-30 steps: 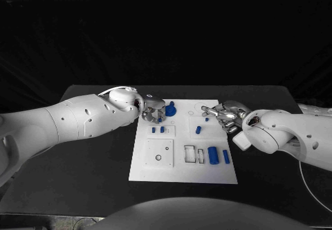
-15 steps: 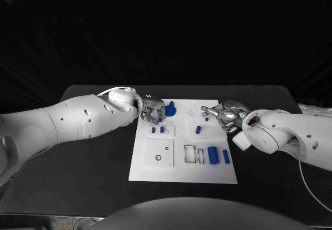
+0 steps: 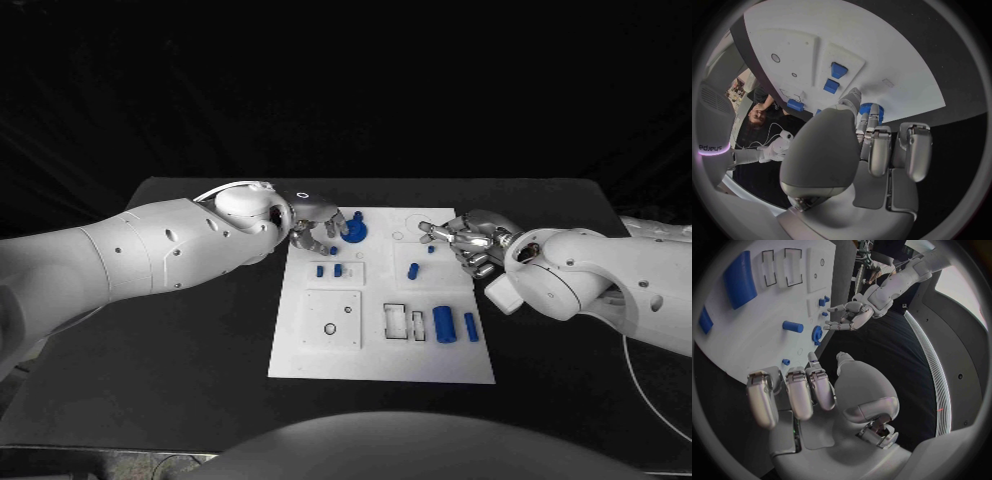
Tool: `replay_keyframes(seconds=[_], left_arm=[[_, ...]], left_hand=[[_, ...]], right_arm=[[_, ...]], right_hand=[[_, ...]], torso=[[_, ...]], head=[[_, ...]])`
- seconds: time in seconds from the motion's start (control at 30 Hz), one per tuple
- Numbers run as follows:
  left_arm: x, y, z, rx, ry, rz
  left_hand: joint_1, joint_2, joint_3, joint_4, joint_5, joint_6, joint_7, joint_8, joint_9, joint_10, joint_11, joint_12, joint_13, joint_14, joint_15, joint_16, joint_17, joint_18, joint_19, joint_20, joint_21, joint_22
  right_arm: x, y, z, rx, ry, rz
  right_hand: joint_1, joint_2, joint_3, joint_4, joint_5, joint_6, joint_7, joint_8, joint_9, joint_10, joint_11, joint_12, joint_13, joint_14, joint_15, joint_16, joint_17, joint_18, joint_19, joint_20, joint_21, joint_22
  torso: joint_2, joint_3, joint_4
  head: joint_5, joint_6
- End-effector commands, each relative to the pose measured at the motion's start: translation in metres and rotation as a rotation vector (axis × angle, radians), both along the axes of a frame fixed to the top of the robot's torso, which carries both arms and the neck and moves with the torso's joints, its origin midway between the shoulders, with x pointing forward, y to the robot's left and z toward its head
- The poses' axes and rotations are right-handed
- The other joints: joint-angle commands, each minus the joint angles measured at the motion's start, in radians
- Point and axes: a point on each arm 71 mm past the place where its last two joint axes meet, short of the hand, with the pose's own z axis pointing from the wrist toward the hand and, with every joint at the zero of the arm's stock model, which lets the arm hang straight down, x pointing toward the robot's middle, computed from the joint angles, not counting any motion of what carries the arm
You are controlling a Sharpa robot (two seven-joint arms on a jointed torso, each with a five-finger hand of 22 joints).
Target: Assemble the parts on the task board
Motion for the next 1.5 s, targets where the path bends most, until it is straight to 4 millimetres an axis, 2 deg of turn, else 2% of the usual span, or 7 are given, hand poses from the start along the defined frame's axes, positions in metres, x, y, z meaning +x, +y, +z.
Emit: replay_keyframes(seconds=[0.03,0.57,0.77,0.97,1.1,1.27,1.5], left_arm=[[-0.001,-0.001,0.005,-0.067,-0.026,-0.020],[-0.011,0.037,0.032,-0.354,-0.045,0.019],[-0.010,0.052,0.045,-0.601,-0.046,0.149],[-0.013,0.059,0.050,-0.893,-0.023,0.332],[-0.017,0.057,0.050,-1.000,-0.003,0.398],[-0.025,0.053,0.049,-1.093,0.045,0.454],[-0.032,0.049,0.049,-1.171,0.086,0.496]], left_hand=[[-0.014,0.002,-0.012,-0.002,0.004,0.001,0.009,0.009,0.003,-0.009,-0.002,-0.001,0.001,0.099,0.002,-0.004,0.253,-0.008,0.103,0.002,0.002,0.263],[-0.210,-0.027,-0.104,0.003,0.005,0.110,0.091,0.056,0.014,0.043,0.004,0.023,0.005,0.089,0.003,-0.020,0.226,-0.008,0.103,-0.002,0.002,0.263],[-0.217,0.004,-0.080,0.002,0.004,0.171,0.093,0.073,0.021,0.099,0.002,0.039,0.007,0.100,0.000,-0.003,0.254,-0.008,0.103,0.002,0.002,0.263],[-0.226,0.016,-0.077,0.001,0.042,0.213,0.082,0.069,0.021,0.129,-0.010,0.033,0.004,0.025,-0.012,-0.114,0.087,0.022,0.008,-0.007,-0.103,0.223],[-0.231,0.032,-0.158,0.000,0.199,0.222,0.080,0.058,0.019,0.137,-0.012,0.022,0.005,-0.001,-0.015,-0.161,0.027,0.037,-0.041,-0.011,-0.168,0.199],[-0.222,0.069,-0.240,-0.001,0.213,0.224,0.081,0.042,0.016,0.135,-0.010,0.008,0.005,-0.068,-0.015,-0.287,-0.118,0.070,-0.144,-0.012,-0.320,0.141],[-0.220,0.097,-0.307,0.000,0.214,0.221,0.085,0.027,0.015,0.127,-0.007,0.003,0.005,-0.163,-0.012,-0.484,-0.320,0.113,-0.282,-0.010,-0.566,0.042]], right_arm=[[-0.001,0.001,-0.001,-0.002,0.003,0.017],[0.011,-0.001,0.021,0.003,-0.130,-0.023],[0.024,0.001,0.042,-0.098,-0.275,0.047],[0.034,0.001,0.057,-0.314,-0.490,0.170],[0.035,-0.004,0.058,-0.406,-0.554,0.209],[0.032,-0.011,0.053,-0.509,-0.574,0.259],[0.025,-0.014,0.033,-0.657,-0.568,0.352]], right_hand=[[0.008,0.004,0.000,-0.005,0.004,-0.001,0.030,0.005,0.002,0.105,0.001,0.003,0.263,0.104,0.001,0.004,0.263,-0.014,0.105,0.002,0.004,0.263],[0.018,-0.001,-0.001,-0.006,-0.001,-0.001,0.029,0.007,0.002,0.105,0.001,0.003,0.263,0.104,0.001,0.004,0.263,-0.014,0.105,0.002,0.004,0.263],[0.125,-0.018,0.017,-0.027,-0.070,-0.002,0.018,0.015,0.002,0.100,-0.011,0.001,0.259,0.104,-0.010,0.004,0.263,-0.014,0.105,-0.005,0.004,0.263],[0.242,-0.042,0.083,-0.039,-0.179,0.089,-0.031,0.054,0.015,-0.504,-0.064,-0.600,-0.373,0.104,-0.060,0.004,0.263,-0.014,0.105,-0.048,0.004,0.263],[0.278,-0.077,0.119,-0.023,-0.211,0.126,-0.037,0.045,0.016,-0.516,-0.070,-0.876,-0.613,0.104,-0.079,0.004,0.263,-0.014,0.105,-0.062,0.004,0.263],[0.319,-0.127,0.155,-0.021,-0.252,0.133,-0.054,0.019,0.014,-0.488,-0.074,-1.122,-0.836,0.104,-0.071,0.004,0.263,-0.014,0.105,-0.069,0.004,0.263],[0.341,-0.166,0.168,-0.047,-0.313,0.130,-0.068,-0.031,-0.004,-0.502,-0.022,-1.334,-1.053,0.104,-0.024,0.004,0.263,-0.014,0.105,-0.028,0.004,0.263]], torso=[[0.000,-0.0003,-0.0005],[-0.004,0.0011,0.0065],[-0.004,-0.0013,0.0100],[-0.002,-0.0013,0.0087],[0.000,-0.0033,0.0124],[0.001,-0.0069,0.0143],[0.001,-0.0067,0.0124]], head=[[0.000,0.000],[-0.009,0.000],[-0.013,0.000],[-0.027,0.000],[-0.050,0.000],[-0.068,0.000],[-0.087,0.000]])
